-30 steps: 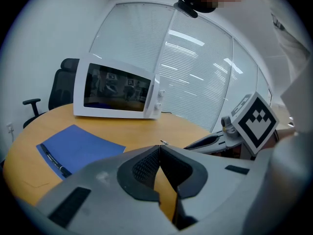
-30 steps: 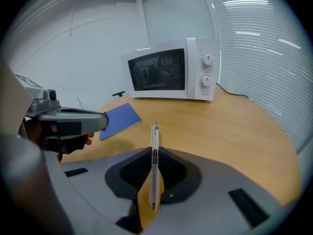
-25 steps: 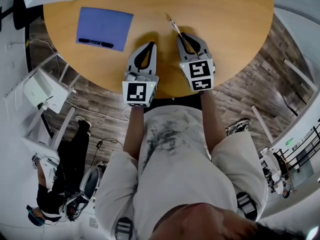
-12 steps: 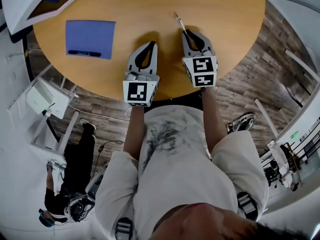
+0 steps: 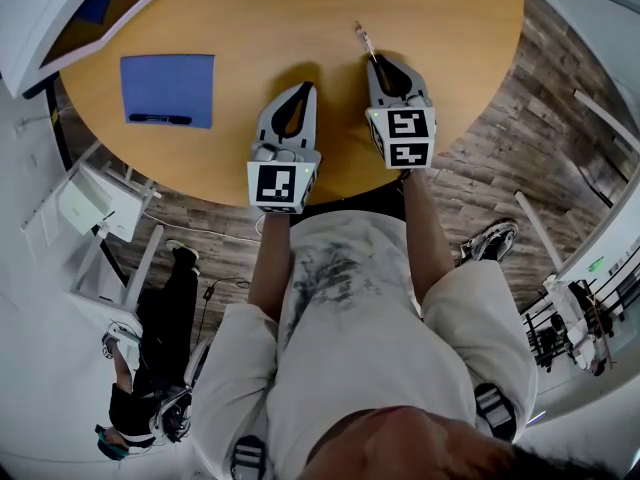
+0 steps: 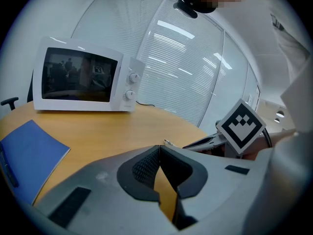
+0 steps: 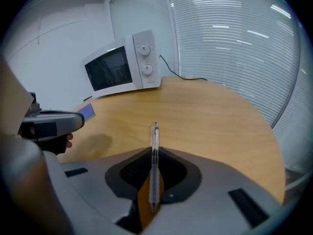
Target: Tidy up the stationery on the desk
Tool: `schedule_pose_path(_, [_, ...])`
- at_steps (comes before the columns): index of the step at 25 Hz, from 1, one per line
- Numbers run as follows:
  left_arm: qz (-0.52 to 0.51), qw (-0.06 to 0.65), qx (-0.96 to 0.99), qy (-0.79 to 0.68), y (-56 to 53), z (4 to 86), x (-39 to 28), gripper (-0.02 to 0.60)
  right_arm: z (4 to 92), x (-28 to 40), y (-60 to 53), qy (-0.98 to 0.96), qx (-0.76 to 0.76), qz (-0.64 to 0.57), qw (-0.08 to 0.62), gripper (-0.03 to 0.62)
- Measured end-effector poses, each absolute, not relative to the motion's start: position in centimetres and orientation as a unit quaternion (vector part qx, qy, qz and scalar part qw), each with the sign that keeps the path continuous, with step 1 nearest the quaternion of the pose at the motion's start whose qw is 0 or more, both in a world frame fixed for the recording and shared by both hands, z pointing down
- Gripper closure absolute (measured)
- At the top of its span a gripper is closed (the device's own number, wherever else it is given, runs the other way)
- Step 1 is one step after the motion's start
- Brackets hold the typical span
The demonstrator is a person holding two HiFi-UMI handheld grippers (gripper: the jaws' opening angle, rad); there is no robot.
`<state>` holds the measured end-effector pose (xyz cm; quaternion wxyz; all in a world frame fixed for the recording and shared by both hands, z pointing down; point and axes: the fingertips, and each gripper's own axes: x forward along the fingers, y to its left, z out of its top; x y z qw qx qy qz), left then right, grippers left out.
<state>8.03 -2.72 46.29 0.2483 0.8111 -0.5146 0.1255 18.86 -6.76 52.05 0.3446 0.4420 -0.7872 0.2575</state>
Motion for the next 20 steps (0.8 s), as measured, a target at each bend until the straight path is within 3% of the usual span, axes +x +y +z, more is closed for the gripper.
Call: schedule_pose_path(20, [0.126,0.248,0.811,-0.514,-2.26,46.08,8.57,0.572,52.10,19.50,-6.77,-0.778,0.459,0.260,0.340,0.488])
